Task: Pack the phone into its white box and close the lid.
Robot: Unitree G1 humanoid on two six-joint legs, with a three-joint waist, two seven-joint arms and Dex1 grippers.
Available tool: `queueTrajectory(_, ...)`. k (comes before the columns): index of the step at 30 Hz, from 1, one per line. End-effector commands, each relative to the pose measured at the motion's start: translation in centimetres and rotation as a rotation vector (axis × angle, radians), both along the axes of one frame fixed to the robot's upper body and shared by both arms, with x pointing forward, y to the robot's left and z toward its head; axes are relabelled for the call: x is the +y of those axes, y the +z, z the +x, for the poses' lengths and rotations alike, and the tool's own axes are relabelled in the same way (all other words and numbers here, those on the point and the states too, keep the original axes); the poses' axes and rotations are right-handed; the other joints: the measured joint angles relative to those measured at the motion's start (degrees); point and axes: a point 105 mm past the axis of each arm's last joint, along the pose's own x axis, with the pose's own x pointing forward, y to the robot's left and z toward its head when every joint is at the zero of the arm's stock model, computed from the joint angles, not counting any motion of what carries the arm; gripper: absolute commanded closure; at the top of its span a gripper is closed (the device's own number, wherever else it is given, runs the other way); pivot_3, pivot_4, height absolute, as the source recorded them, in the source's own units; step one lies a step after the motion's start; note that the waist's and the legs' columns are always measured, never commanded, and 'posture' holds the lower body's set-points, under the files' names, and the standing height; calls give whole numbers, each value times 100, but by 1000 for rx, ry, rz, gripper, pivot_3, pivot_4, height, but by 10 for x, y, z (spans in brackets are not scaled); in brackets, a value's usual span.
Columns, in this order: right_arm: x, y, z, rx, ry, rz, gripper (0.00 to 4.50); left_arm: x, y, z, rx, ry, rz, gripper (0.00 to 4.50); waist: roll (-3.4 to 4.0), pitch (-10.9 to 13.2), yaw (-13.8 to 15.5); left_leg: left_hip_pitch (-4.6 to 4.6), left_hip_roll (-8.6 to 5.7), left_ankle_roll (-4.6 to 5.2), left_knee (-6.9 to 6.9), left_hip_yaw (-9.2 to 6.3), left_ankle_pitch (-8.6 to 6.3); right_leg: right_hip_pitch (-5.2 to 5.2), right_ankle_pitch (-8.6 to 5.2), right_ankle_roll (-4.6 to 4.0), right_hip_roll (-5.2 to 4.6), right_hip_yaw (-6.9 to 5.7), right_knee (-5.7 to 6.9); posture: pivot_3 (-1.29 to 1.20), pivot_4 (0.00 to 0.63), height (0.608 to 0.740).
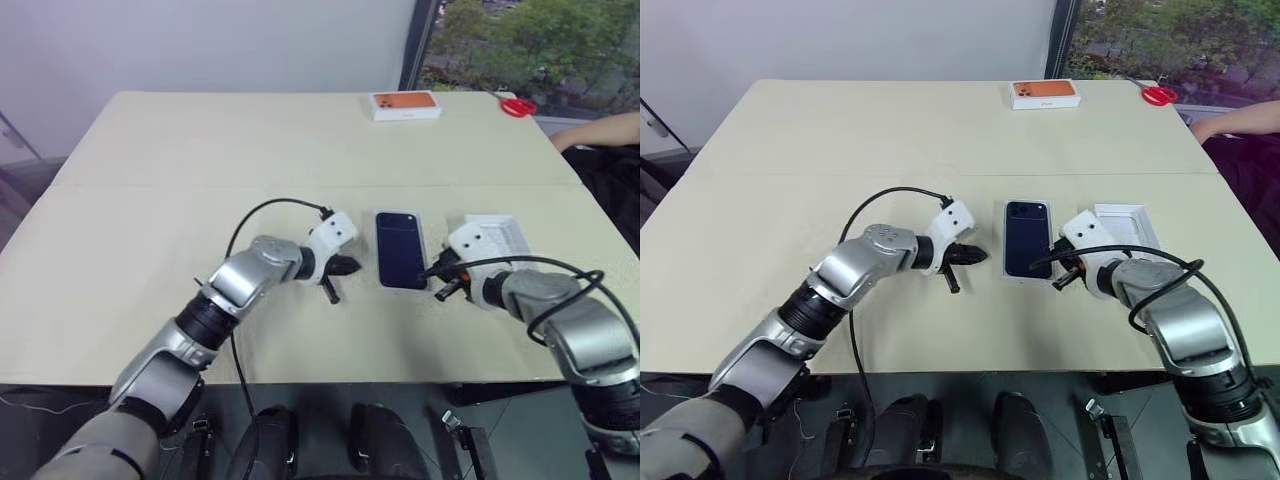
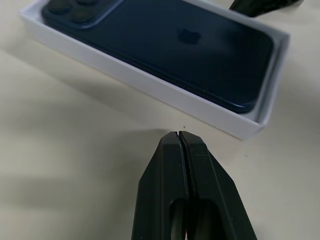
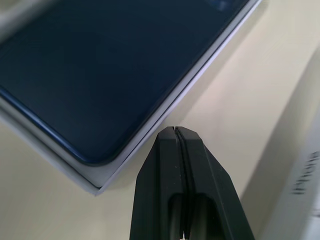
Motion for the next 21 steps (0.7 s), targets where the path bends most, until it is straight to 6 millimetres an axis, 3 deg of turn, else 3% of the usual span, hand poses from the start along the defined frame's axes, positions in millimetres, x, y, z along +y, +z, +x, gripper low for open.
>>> queueTrajectory(1, 4, 6, 7, -42, -2, -2, 4500, -15, 2, -5, -59, -86, 45, 4441, 0, 0, -4, 0, 0, 0, 0, 0, 0, 0, 7, 12, 2, -2, 0, 0, 150, 740)
queueTrajectory(8, 18, 9, 4, -43, 45, 45, 4500, -26, -3, -23, 34, -176, 18, 4441, 0, 0, -9, 1, 6, 3, 0, -1, -2, -1, 9, 17, 10, -2, 2, 0, 150, 740)
queueTrajectory(12, 23, 11, -3, -36, 87, 48, 4500, -30, 5, -29, 99, -195, -44, 4441, 0, 0, -7, 1, 6, 3, 1, 0, -2, -1, 9, 18, 10, -2, 3, 0, 150, 740)
queueTrajectory(21, 38, 6, -35, 30, 201, 50, 4500, -21, 5, -48, 165, -274, -50, 4441, 2, -1, -6, 2, 7, 6, 1, -3, -3, -1, 8, 20, 11, -2, 6, 0, 150, 740)
